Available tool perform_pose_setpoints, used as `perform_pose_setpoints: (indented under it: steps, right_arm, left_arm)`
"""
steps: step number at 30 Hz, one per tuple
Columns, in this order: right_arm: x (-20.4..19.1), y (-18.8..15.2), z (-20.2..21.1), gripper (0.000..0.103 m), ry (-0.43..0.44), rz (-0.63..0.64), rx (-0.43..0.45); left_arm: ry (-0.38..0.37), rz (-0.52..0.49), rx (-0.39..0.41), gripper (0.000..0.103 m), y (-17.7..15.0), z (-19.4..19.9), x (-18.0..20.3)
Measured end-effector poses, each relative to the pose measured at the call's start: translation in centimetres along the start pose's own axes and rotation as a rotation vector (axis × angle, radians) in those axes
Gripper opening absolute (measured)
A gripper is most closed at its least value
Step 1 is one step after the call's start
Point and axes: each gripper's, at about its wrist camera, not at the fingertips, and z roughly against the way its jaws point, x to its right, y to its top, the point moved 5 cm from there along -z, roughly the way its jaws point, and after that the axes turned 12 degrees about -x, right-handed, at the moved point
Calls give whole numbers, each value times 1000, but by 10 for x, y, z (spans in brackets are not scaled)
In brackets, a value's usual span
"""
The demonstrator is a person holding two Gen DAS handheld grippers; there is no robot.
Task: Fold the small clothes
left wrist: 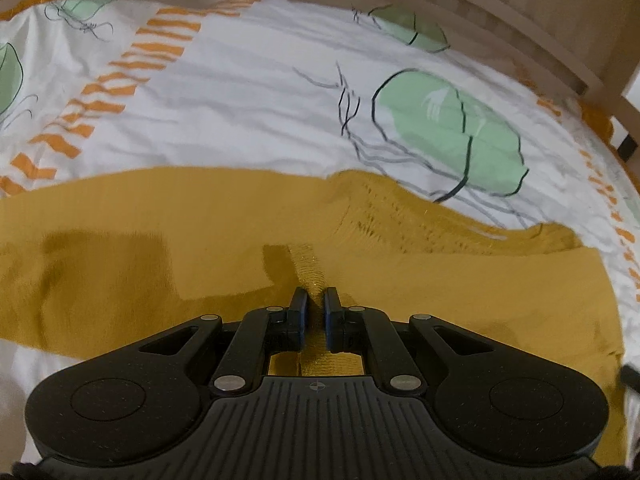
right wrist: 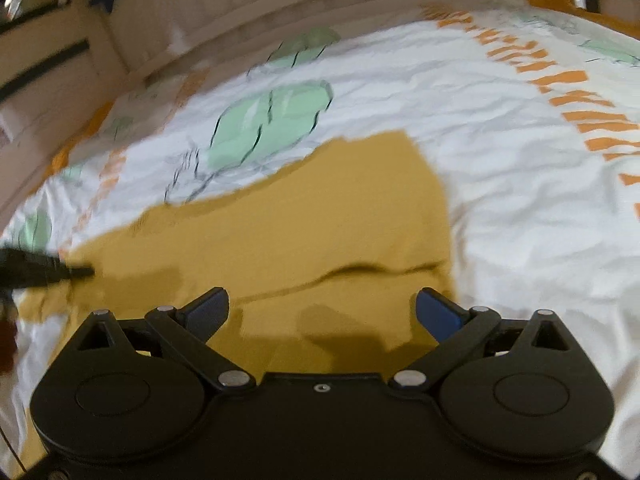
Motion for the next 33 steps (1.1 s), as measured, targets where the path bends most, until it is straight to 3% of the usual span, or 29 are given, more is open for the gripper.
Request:
perform_pose_setpoints:
  steps: [7,10,12,14,21,24,25,26,27,33]
  right_arm:
    - [37,27,12,101,-5,-106,130]
    - [55,41,6,100,31,-167,126]
    - [63,55,-3,94,56,-181,117]
    - [67,68,-15,82,78,-174,100]
    - [80,103,-52,72,76,-134,49]
    - [78,106,-62,57,105,-105,19]
    - [76,106,-66,45,112,-94,9]
    - [74,106,-68,20,116,-82,1]
    - [70,105,-69,12,111,-60,1]
    - [6,83,-24,12,34,290,163]
  left_arm:
    - [0,-11,-2,11,-10,-17,-4]
    - [-5,-34,8,11,-12,-19,-4]
    - [-20,-41,23,11,-15,-19,-6]
    - [-48,-22,31,11,-16,-19,-10]
    - [-79,-10,42,11,-17,-20,-13]
    - [-70,-25,46,11,-17,-21,-11]
    - [-70,-24,47,11,-17,-21,-11]
    - [-73,-21,47,11,-17,-21,-12]
    - [-77,-17,47,11,-17,-21,-13]
    - [-83,-10,46,11,-17,-21,-14]
